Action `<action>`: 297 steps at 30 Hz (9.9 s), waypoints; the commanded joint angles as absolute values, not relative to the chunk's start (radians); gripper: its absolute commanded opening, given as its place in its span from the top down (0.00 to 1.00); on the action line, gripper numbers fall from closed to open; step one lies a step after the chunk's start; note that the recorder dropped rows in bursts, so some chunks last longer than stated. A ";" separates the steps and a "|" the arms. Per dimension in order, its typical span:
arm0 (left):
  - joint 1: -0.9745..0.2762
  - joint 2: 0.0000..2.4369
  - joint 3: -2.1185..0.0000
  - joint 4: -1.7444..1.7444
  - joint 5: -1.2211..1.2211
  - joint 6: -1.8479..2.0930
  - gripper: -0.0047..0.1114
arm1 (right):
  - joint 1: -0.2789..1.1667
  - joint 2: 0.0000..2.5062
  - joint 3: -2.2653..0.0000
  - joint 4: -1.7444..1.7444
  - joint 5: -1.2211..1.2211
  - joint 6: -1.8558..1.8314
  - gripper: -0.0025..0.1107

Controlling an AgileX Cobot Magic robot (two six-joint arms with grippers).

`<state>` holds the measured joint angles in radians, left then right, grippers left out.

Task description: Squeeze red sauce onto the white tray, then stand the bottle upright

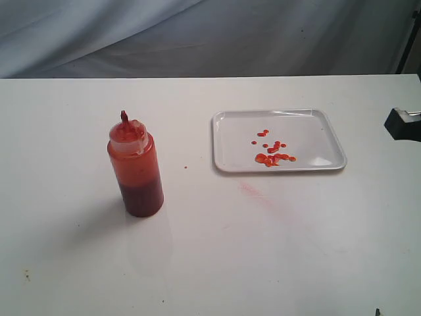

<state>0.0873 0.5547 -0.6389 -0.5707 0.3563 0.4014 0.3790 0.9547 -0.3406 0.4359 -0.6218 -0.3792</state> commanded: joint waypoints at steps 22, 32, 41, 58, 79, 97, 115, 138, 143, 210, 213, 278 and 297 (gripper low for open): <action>0.081 0.082 -0.107 0.054 0.110 -0.182 0.96 | 0.369 0.948 -0.335 0.435 -0.620 -0.386 0.98; 0.081 0.068 0.000 0.062 0.207 -0.182 0.96 | 0.369 0.948 -0.335 0.435 -0.620 -0.386 0.98; 0.081 0.000 0.000 0.090 0.288 -0.174 0.96 | 0.369 0.948 -0.335 0.435 -0.620 -0.386 0.98; 0.081 0.000 0.000 0.092 0.289 -0.174 0.96 | 0.369 0.948 -0.335 0.432 -0.622 -0.386 0.98; 0.081 0.000 0.000 0.092 0.289 -0.174 0.96 | 0.369 0.948 -0.335 0.437 -0.622 -0.386 0.98; 0.079 0.000 0.000 0.092 0.289 -0.174 0.96 | 0.369 0.948 -0.335 0.437 -0.622 -0.386 0.98; 0.077 0.000 0.000 0.092 0.289 -0.174 0.96 | 0.369 0.948 -0.335 0.437 -0.622 -0.386 0.98; 0.077 0.000 0.000 0.092 0.289 -0.174 0.96 | 0.369 0.948 -0.335 0.437 -0.622 -0.386 0.98; 0.077 0.000 0.000 0.092 0.289 -0.174 0.96 | 0.369 0.948 -0.335 0.413 -0.592 -0.264 0.98; 0.077 0.000 0.000 0.092 0.289 -0.174 0.96 | -0.135 0.204 0.000 0.045 -0.068 -0.196 0.98; 0.077 0.000 0.000 0.092 0.289 -0.174 0.96 | -0.163 0.142 0.000 0.045 -0.009 -0.194 0.98; 0.077 0.000 0.000 0.092 0.289 -0.174 0.96 | 0.000 0.000 0.000 0.027 0.211 0.032 0.98; 0.077 0.000 0.000 0.092 0.289 -0.174 0.96 | 0.000 0.000 0.000 0.010 0.338 -0.051 0.98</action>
<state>0.0840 0.0044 -0.0045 0.0890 0.2964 -0.1735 -0.0013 0.0063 -0.0040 0.0067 0.3293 -0.0242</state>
